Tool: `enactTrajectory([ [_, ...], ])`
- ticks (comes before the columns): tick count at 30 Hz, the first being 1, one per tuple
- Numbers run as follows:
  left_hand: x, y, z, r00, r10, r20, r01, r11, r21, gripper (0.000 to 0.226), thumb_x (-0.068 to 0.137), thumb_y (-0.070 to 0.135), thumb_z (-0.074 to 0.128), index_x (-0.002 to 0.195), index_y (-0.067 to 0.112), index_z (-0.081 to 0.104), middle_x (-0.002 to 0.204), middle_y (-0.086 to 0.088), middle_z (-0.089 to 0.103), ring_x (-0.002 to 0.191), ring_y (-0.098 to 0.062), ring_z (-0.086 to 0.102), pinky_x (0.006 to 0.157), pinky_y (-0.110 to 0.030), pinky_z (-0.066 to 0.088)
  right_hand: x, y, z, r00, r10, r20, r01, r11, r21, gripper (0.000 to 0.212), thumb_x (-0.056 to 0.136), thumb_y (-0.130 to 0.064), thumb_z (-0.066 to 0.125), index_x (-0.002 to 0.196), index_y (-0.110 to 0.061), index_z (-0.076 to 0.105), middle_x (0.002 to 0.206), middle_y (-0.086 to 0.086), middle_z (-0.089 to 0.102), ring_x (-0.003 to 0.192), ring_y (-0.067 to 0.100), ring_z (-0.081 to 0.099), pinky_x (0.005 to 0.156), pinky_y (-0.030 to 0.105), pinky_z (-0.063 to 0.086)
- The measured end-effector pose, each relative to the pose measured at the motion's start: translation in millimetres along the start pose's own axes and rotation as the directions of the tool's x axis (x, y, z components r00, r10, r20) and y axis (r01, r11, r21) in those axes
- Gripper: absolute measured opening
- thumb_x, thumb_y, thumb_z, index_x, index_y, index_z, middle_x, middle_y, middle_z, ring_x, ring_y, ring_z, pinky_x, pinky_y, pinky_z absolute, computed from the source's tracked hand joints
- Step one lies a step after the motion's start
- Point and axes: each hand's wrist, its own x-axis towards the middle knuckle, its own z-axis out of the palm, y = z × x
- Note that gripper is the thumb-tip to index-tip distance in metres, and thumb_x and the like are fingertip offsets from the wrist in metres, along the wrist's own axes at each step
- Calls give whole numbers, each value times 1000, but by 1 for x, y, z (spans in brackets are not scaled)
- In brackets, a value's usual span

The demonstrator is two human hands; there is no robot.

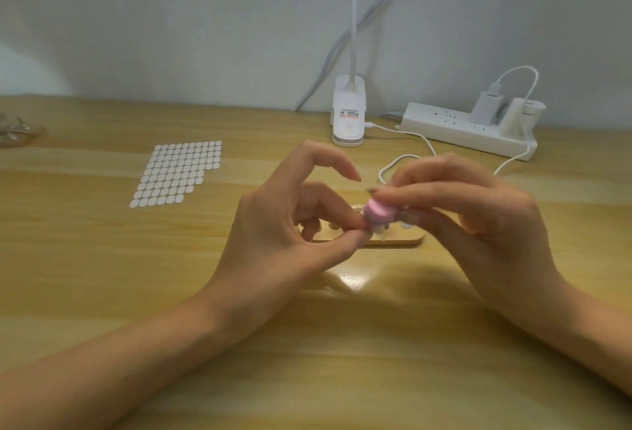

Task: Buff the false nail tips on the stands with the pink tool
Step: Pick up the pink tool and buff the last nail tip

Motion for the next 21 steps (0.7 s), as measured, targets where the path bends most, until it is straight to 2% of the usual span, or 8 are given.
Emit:
enactTrajectory([
  [3, 0, 0, 1, 1000, -6, 9, 6, 1000, -24, 41, 78, 17, 84, 108, 23, 56, 73, 3, 73, 65, -11, 65, 54, -34, 41, -1, -2, 2, 996, -66, 55, 68, 997, -41, 18, 95, -10, 64, 111, -14, 71, 104, 3, 66, 97, 18, 67, 81, 29, 53],
  [6, 1, 0, 0, 1000, -31, -2, 31, 999, -44, 44, 76, 12, 83, 108, 23, 56, 75, 0, 75, 67, -15, 68, 54, -35, 41, 0, -2, 0, 1000, -15, 1, 15, 1000, -24, 21, 93, -8, 65, 112, -15, 70, 102, 4, 66, 95, 20, 67, 79, 34, 54],
  [9, 0, 2, 0, 999, -34, 6, 35, 997, -66, 44, 74, 22, 83, 109, 22, 56, 73, -1, 74, 65, -12, 66, 54, -37, 41, -1, -4, 2, 995, -80, 52, 83, 995, -61, 18, 95, -10, 65, 110, -13, 72, 103, 2, 66, 96, 19, 67, 80, 33, 53],
  [13, 1, 1, -1, 996, -88, -19, 86, 991, -99, 46, 76, 7, 84, 109, 20, 56, 76, -2, 76, 68, -19, 71, 54, -40, 42, 0, -3, -1, 1000, -18, -17, 18, 999, -33, 19, 93, -8, 67, 110, -15, 70, 102, 6, 67, 95, 21, 67, 79, 39, 54],
  [16, 0, 2, 0, 995, -104, -13, 101, 987, -127, 46, 72, 19, 85, 108, 23, 56, 75, -4, 75, 67, -23, 70, 58, -46, 49, -2, -7, 1, 996, -90, 21, 91, 994, -66, 17, 93, -13, 66, 109, -15, 71, 102, 2, 66, 94, 16, 66, 81, 30, 53],
  [18, 0, 2, 0, 991, -132, -17, 129, 982, -138, 47, 72, 16, 86, 107, 22, 56, 76, -5, 76, 72, -31, 73, 63, -55, 51, 0, -4, -1, 997, -72, -2, 71, 994, -78, 17, 93, -10, 67, 109, -14, 70, 102, 5, 67, 94, 17, 67, 81, 32, 54],
  [19, 1, 2, -1, 989, -143, -21, 139, 980, -142, 46, 72, 12, 84, 106, 22, 55, 76, -5, 76, 73, -31, 74, 63, -55, 52, 0, -3, -2, 999, -45, -26, 43, 997, -71, 18, 92, -7, 68, 109, -14, 70, 101, 7, 67, 94, 19, 68, 80, 35, 54],
  [21, 1, 3, 0, 989, -148, -21, 143, 979, -143, 44, 73, 11, 83, 105, 22, 55, 75, -4, 76, 69, -25, 73, 57, -44, 49, 0, -3, 0, 999, -41, -24, 39, 997, -64, 20, 91, -6, 68, 109, -14, 70, 101, 7, 67, 95, 20, 68, 80, 37, 54],
])
